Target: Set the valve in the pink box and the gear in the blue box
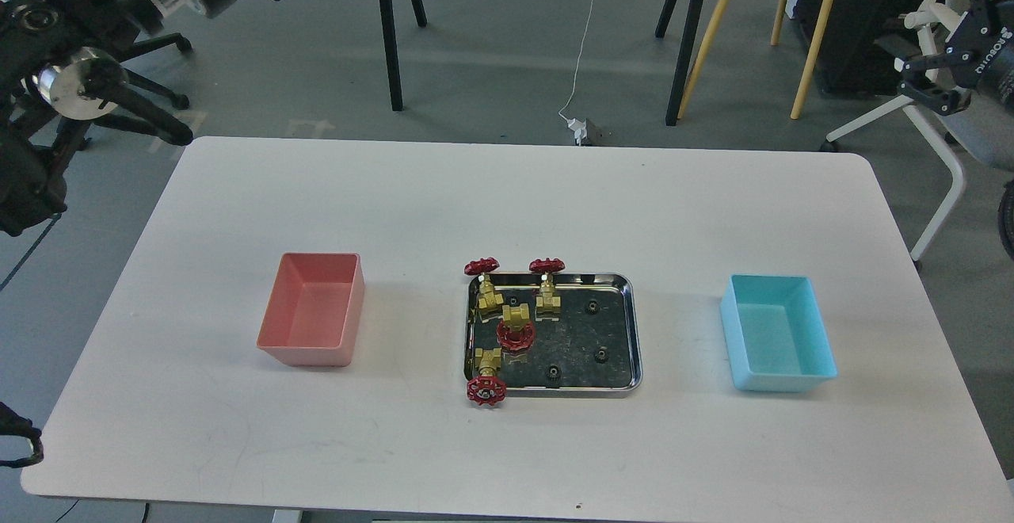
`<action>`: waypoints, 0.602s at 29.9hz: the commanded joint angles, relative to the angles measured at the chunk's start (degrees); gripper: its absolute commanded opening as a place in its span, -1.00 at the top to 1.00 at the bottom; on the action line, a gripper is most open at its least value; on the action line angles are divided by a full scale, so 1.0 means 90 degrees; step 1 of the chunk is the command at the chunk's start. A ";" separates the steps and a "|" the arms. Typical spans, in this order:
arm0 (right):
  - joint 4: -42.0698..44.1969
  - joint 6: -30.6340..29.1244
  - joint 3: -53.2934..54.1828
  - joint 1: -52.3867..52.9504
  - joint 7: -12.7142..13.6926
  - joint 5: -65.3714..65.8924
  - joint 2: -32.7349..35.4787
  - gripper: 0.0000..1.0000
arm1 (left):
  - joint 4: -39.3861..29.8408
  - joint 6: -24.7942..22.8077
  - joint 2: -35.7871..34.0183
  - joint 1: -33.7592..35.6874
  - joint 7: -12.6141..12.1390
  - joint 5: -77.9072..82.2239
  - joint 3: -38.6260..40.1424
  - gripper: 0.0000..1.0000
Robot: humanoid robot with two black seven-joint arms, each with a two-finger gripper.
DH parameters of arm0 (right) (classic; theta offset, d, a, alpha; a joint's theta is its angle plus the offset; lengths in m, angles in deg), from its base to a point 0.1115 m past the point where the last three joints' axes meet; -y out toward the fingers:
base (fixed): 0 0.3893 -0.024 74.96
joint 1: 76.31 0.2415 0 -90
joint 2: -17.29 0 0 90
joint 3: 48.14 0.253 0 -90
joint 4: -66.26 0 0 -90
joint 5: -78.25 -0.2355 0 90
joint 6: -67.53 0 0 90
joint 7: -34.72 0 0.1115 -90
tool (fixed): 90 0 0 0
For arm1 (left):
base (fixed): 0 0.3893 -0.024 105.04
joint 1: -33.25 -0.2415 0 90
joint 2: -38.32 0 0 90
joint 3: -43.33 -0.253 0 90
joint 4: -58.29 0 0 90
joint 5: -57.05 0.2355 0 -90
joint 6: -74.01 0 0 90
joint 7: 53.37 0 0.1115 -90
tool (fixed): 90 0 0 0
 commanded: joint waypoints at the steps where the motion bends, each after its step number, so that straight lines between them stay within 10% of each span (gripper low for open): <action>1: 0.0001 0.0000 -0.0008 0.0016 0.0003 0.0044 0.0043 -0.98 | -0.0022 -0.0033 -0.0077 -0.0008 -0.0036 -0.0054 -0.0090 -0.97; 9: 0.0079 0.0000 -0.0028 0.0289 0.0022 0.0472 0.0141 -0.98 | -0.0168 -0.0033 0.0283 0.0090 0.0080 0.2725 -0.0100 -0.98; 18: 0.0264 0.0000 -0.0067 0.0835 0.0081 0.0708 0.0131 -0.98 | -0.0608 0.0819 0.1348 -0.0329 0.1359 0.6535 -0.0821 -0.97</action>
